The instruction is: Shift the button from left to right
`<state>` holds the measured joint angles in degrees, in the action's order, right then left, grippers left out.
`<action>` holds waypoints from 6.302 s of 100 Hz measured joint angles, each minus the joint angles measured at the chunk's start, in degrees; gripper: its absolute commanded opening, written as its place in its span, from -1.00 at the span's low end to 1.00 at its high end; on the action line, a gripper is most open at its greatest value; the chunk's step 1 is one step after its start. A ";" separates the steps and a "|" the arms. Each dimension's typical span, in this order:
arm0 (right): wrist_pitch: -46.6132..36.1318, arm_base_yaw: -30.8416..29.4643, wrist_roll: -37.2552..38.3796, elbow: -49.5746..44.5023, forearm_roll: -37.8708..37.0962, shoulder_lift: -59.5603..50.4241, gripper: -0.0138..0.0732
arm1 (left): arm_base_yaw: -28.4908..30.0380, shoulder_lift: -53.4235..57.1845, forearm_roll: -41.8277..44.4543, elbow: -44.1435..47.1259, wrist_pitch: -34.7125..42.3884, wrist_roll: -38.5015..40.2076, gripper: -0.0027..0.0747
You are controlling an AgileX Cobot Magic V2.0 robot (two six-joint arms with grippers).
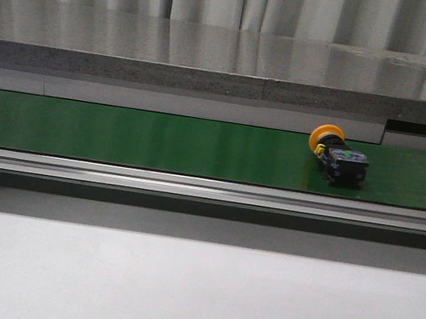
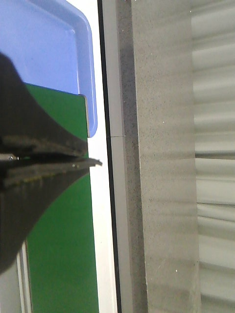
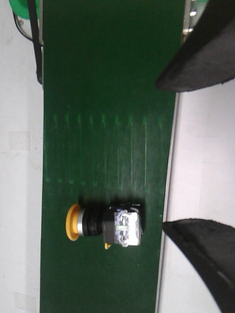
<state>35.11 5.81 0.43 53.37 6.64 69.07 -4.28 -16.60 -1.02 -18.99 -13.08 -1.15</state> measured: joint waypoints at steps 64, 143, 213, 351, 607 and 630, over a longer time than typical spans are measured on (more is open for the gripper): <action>-0.23 5.34 -3.38 10.22 -0.37 20.90 0.57 | 0.00 0.00 0.00 0.00 0.00 0.00 -0.98; 0.04 5.34 -3.85 10.78 -7.17 28.61 -0.11 | 0.00 0.00 0.00 0.00 0.00 0.00 -0.98; 8.90 -9.98 -7.67 19.12 -10.44 23.44 -0.11 | 0.00 0.00 0.00 0.00 0.00 0.00 -0.98; 1.39 -28.68 -21.37 22.33 -5.28 40.56 0.04 | 0.00 0.00 0.00 0.00 0.00 0.00 -0.98; -15.14 -4.77 -21.89 -20.43 16.68 -33.15 0.49 | 0.00 0.00 0.00 0.00 0.00 0.00 -0.98; -8.94 -4.77 -21.89 -20.52 16.68 -41.72 0.49 | 0.00 0.00 0.00 0.00 0.00 0.00 -0.98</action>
<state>26.18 1.04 -21.46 32.85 23.32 27.35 -4.28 -16.60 -1.02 -18.99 -13.08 -1.15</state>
